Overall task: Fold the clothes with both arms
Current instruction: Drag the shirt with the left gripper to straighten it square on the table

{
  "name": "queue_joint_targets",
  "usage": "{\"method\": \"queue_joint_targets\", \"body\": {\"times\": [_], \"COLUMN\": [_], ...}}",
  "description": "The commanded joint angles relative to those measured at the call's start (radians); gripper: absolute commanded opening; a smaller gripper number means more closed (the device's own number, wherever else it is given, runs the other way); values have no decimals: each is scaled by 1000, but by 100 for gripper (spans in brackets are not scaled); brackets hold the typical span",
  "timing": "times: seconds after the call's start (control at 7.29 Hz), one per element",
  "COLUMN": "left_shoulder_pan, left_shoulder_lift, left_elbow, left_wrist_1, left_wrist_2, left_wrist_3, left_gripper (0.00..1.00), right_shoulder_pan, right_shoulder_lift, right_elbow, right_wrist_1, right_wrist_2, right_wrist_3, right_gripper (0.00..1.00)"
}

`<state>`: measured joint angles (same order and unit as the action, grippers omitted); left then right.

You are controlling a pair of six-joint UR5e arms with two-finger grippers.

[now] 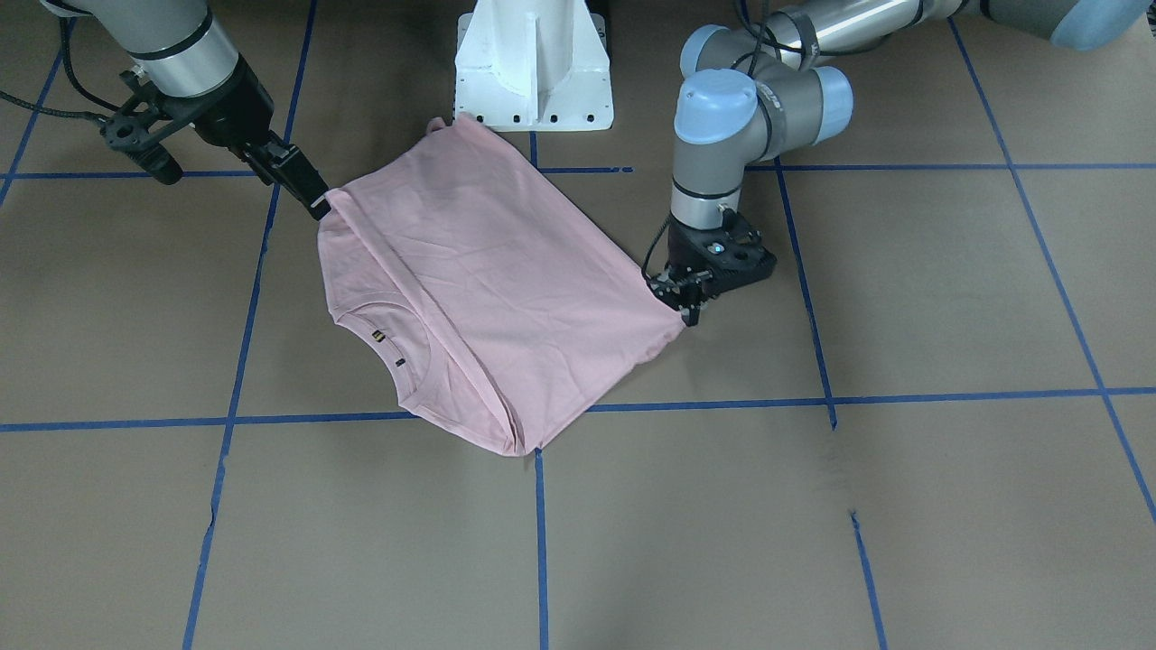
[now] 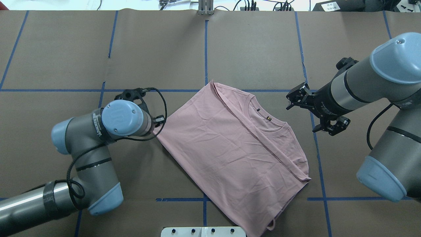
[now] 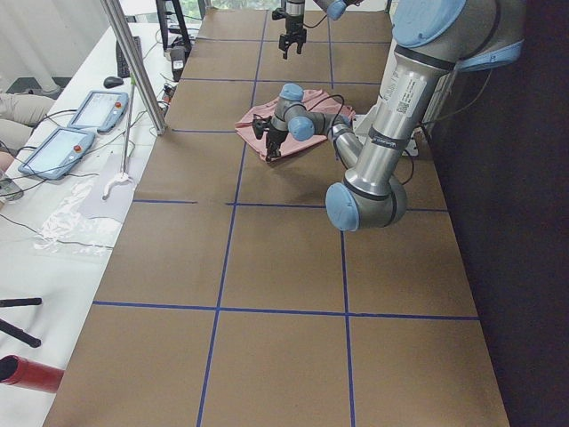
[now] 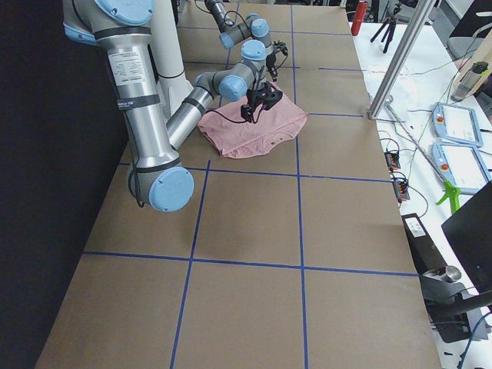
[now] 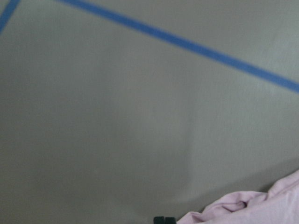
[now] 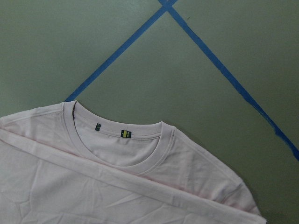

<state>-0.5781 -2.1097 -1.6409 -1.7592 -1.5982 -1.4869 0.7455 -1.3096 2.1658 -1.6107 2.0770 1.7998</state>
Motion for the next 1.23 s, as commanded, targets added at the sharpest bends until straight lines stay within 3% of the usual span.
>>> {"method": "queue_joint_targets", "body": {"times": [0.0, 0.41, 0.55, 0.69, 0.96, 1.1], "left_shoulder_pan": [-119, -210, -210, -209, -209, -210], "left_shoulder_lift": [-151, -323, -323, -313, -140, -86], "left_elbow": [294, 660, 667, 644, 342, 254], "left_wrist_1": [-223, -484, -508, -511, -488, -467], "left_wrist_2": [15, 15, 15, 8, -29, -120], "left_wrist_3": [57, 82, 82, 82, 80, 73], "left_gripper": [0, 0, 0, 42, 47, 47], "right_shoulder_pan": [0, 0, -5, -12, -107, -179], "right_shoulder_lift": [6, 9, 16, 50, 139, 170], "right_elbow": [0, 0, 0, -15, -84, -122], "right_wrist_1": [0, 2, 2, 2, 0, -2], "right_wrist_2": [-3, -21, -21, -28, -150, -188], "right_wrist_3": [0, 1, 1, 1, 10, 3], "right_gripper": [100, 100, 100, 100, 100, 100]}}
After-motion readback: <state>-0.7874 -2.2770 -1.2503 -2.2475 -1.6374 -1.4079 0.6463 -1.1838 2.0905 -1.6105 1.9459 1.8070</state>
